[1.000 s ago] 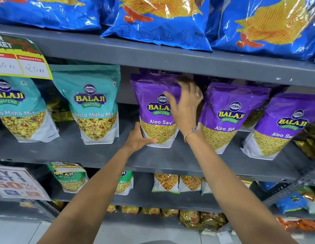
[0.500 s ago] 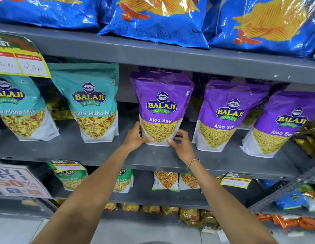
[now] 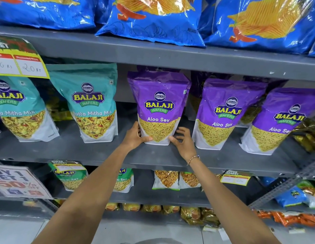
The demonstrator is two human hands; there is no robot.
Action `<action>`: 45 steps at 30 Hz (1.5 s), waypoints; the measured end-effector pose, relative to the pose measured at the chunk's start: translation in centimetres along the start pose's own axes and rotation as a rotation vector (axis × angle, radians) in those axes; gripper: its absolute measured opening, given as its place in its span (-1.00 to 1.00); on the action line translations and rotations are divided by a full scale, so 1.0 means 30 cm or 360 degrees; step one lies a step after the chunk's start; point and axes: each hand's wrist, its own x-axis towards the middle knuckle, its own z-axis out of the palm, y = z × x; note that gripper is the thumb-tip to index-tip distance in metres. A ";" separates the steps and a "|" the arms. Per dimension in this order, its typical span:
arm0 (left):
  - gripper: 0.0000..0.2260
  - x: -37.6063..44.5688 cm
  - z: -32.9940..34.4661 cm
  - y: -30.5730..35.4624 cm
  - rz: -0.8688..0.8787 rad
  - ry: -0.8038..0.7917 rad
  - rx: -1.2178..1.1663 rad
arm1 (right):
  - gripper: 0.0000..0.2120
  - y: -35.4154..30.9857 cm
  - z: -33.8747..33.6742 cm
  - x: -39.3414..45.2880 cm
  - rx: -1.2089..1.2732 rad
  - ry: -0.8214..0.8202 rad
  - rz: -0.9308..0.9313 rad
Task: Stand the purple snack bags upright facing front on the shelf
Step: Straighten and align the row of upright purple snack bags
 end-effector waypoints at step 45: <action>-0.31 -0.170 0.642 0.277 0.0550 0.0173 0.0010 | -0.36 0.141 -0.941 -0.072 -0.0061 0.1235 -0.0252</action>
